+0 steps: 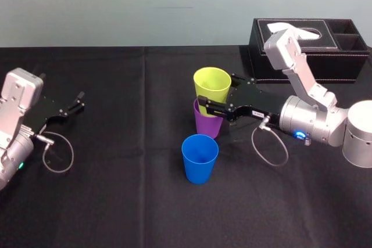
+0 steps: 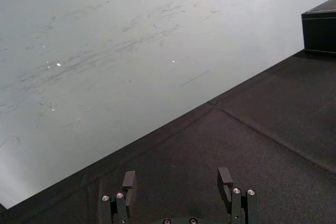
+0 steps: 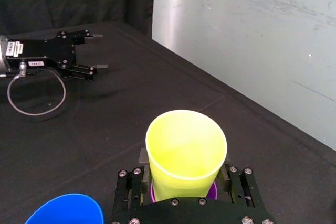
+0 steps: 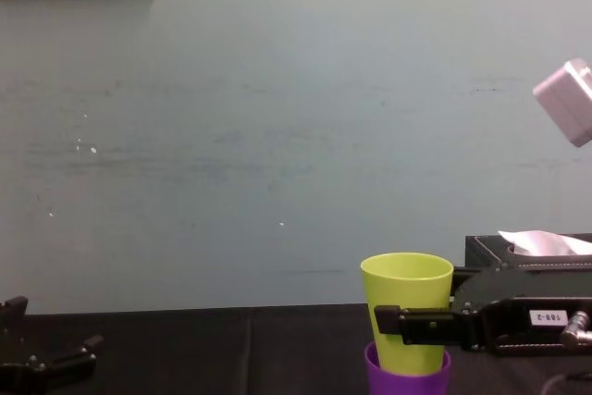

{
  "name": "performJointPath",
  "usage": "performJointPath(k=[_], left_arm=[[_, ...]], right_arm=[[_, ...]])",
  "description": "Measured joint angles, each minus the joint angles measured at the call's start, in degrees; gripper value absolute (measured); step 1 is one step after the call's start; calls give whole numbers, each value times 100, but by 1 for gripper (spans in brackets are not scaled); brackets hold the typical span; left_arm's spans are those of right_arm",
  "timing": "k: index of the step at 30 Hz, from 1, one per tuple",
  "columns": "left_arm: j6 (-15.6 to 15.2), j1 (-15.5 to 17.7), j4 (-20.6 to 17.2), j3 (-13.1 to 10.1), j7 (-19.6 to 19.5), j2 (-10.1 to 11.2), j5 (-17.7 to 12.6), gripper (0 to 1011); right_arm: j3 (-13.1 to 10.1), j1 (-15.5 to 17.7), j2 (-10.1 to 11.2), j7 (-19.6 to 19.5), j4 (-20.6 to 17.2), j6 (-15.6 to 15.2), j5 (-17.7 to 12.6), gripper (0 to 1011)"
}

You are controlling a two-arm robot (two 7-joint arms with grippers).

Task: Stack the three plastic cups sequentially using one hand.

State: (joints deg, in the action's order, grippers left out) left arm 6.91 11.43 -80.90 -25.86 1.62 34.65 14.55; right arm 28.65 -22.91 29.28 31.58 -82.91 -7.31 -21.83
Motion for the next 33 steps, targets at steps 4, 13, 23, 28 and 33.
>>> performJointPath(k=[4, 13, 23, 28, 33], left_arm=[[0, 0, 0, 0, 0, 0, 0, 1012], [0, 0, 0, 0, 0, 0, 0, 1011], [0, 0, 0, 0, 0, 0, 0, 1011], [0, 0, 0, 0, 0, 0, 0, 1011], [0, 0, 0, 0, 0, -1, 0, 1011]], right_arm=[[5, 0, -12, 15, 46, 21, 8, 734], [9, 6, -16, 34, 68, 35, 11, 734], [7, 10, -11, 31, 54, 28, 10, 796], [4, 10, -9, 27, 51, 25, 8, 932], [1, 10, -7, 24, 48, 22, 7, 1003]])
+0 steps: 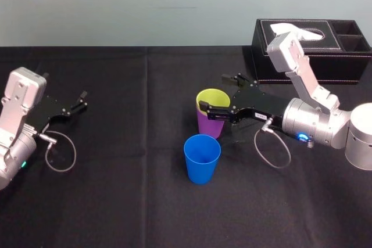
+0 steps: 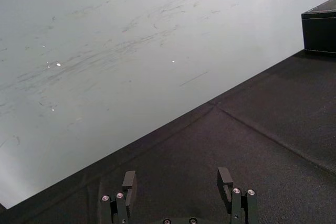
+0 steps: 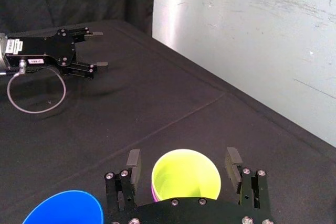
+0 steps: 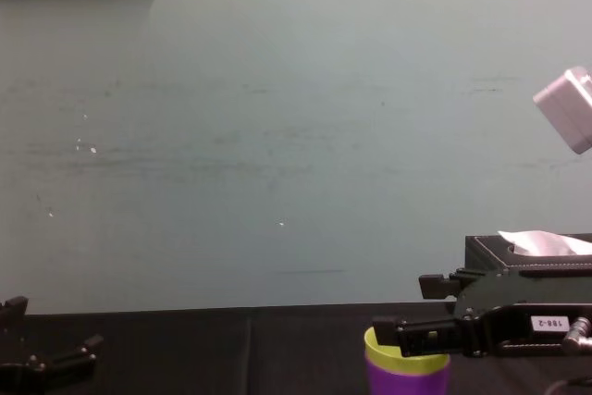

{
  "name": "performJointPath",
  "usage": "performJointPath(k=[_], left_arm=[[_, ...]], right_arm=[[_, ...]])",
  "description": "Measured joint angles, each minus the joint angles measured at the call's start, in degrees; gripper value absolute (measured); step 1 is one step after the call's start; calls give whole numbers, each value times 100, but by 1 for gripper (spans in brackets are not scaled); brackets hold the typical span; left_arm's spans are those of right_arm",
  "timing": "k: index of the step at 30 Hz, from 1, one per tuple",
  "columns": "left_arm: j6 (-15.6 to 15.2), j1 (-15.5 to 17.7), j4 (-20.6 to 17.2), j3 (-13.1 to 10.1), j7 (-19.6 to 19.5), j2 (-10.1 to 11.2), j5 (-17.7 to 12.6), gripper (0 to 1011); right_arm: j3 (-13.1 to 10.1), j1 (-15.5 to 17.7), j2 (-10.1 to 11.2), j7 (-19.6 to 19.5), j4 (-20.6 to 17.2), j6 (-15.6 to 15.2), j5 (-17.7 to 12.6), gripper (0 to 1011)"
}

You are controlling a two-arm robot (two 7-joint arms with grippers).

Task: Stack the three plastic cups sequentially using one hand.

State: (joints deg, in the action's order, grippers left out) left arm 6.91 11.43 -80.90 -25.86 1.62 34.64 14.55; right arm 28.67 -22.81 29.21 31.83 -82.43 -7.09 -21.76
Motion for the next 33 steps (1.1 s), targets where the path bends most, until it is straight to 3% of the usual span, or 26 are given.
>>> performJointPath(k=[21, 27, 33], left_arm=[[0, 0, 0, 0, 0, 0, 0, 1011], [0, 0, 0, 0, 0, 0, 0, 1011], [0, 0, 0, 0, 0, 0, 0, 1011]], right_arm=[[-2, 4, 8, -2, -15, 0, -9, 1003], [-133, 117, 209, 197, -230, 80, -197, 1003], [-343, 408, 529, 429, -488, 140, -597, 1003]])
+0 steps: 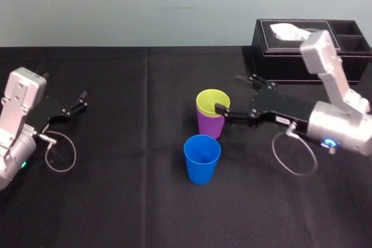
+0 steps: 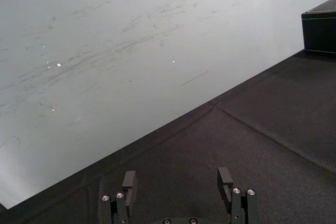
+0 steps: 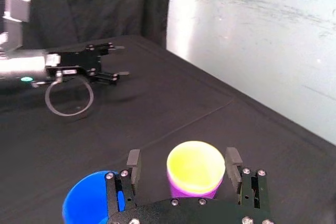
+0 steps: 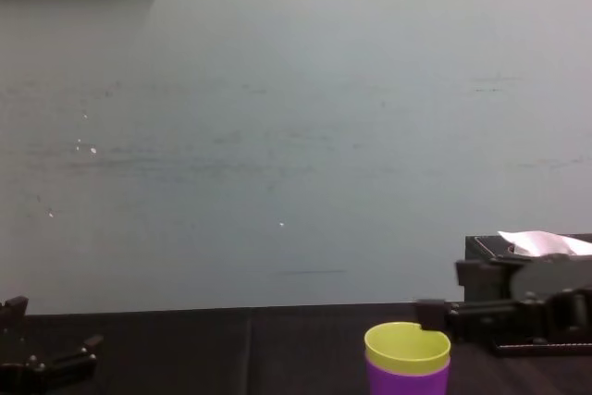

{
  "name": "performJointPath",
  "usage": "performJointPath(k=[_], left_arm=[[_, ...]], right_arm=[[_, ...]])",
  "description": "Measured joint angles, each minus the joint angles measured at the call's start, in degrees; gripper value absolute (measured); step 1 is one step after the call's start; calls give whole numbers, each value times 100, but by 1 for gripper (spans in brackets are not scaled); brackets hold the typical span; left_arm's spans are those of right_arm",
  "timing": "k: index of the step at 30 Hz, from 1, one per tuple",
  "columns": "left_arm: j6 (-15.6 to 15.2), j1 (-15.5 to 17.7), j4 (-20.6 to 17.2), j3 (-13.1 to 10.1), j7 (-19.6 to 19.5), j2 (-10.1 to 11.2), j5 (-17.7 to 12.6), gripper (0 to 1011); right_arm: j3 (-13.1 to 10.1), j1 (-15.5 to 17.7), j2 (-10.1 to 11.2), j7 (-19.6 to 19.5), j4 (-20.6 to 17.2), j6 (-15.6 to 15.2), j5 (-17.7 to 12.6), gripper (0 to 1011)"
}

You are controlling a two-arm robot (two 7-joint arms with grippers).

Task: Stack the three plastic cups sequentially using one hand.

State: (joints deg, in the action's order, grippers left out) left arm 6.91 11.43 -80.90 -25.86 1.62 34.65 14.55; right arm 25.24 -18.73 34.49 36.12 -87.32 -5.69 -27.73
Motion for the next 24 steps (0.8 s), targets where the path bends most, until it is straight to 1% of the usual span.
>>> performJointPath(k=[1, 3, 4, 5, 6, 11, 15, 19, 24], left_arm=[[0, 0, 0, 0, 0, 0, 0, 1011], [0, 0, 0, 0, 0, 0, 0, 1011], [0, 0, 0, 0, 0, 0, 0, 1011], [0, 0, 0, 0, 0, 0, 0, 1012], [0, 0, 0, 0, 0, 0, 0, 1011], [0, 0, 0, 0, 0, 0, 0, 1011], [0, 0, 0, 0, 0, 0, 0, 1011], [0, 0, 0, 0, 0, 0, 0, 1011], [0, 0, 0, 0, 0, 0, 0, 1011]], right_arm=[[-31, 79, 81, 56, -57, 29, -88, 1003], [-60, 168, 175, 128, -115, 74, -170, 1003], [-73, 260, 277, 195, -161, 127, -234, 1003], [-77, 297, 318, 224, -182, 161, -256, 1003], [-80, 387, 404, 271, -219, 231, -286, 1003], [-55, 566, 572, 353, -252, 427, -289, 1003], [-11, 662, 662, 374, -255, 511, -267, 1003], [115, 731, 744, 387, -253, 508, -113, 1002], [245, 734, 767, 455, -228, 504, 19, 1003]])
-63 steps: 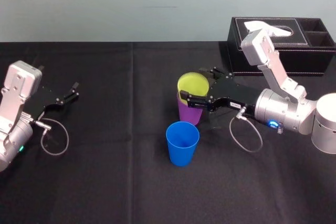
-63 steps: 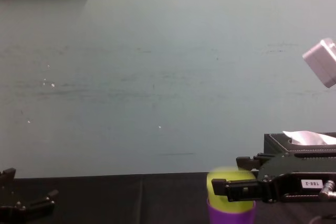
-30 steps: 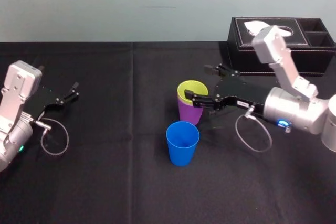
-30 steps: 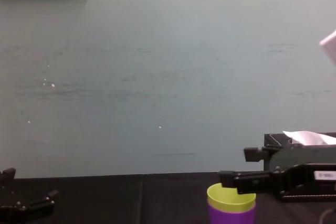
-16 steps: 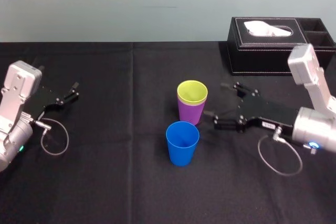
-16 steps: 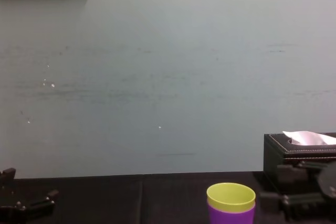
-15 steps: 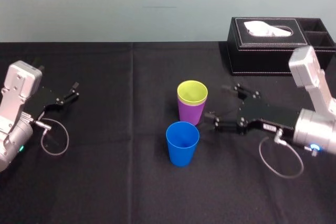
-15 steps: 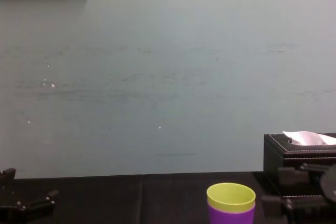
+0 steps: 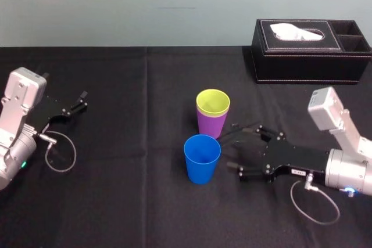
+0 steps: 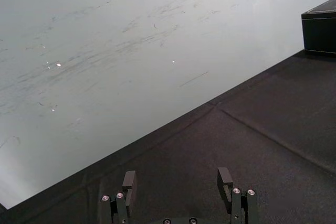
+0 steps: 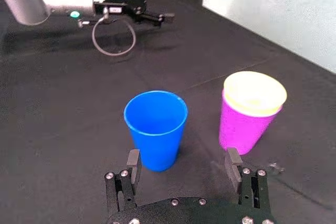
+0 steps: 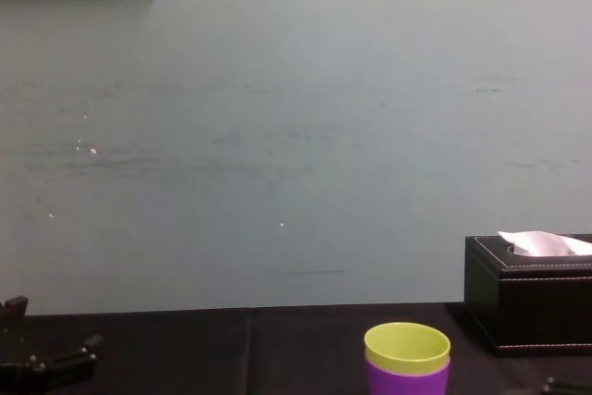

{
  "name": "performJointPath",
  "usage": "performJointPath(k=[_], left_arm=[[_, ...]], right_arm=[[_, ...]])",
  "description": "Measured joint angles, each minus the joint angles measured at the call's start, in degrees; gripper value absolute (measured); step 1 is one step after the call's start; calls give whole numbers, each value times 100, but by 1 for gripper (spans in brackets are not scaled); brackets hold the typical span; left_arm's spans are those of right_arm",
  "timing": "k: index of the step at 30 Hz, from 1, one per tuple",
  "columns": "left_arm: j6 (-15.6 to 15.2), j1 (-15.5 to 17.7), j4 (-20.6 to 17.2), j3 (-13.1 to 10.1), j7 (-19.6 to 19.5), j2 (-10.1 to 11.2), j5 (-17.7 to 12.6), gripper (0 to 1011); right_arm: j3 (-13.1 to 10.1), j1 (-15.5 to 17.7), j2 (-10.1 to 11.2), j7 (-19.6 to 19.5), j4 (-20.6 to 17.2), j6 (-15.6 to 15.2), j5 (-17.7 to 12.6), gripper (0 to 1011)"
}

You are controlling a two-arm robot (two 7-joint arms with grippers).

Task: Stack the three plastic cups sequentially using one hand.

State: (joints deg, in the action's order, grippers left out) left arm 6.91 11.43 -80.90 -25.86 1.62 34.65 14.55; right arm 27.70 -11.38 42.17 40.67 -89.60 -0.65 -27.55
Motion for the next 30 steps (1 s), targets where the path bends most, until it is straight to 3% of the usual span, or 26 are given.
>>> performJointPath(k=[11, 30], left_arm=[[0, 0, 0, 0, 0, 0, 0, 1011], [0, 0, 0, 0, 0, 0, 0, 1011]], right_arm=[[174, -91, -44, 141, 61, -42, 83, 1003], [417, -310, -166, 393, 238, -199, -190, 1003]])
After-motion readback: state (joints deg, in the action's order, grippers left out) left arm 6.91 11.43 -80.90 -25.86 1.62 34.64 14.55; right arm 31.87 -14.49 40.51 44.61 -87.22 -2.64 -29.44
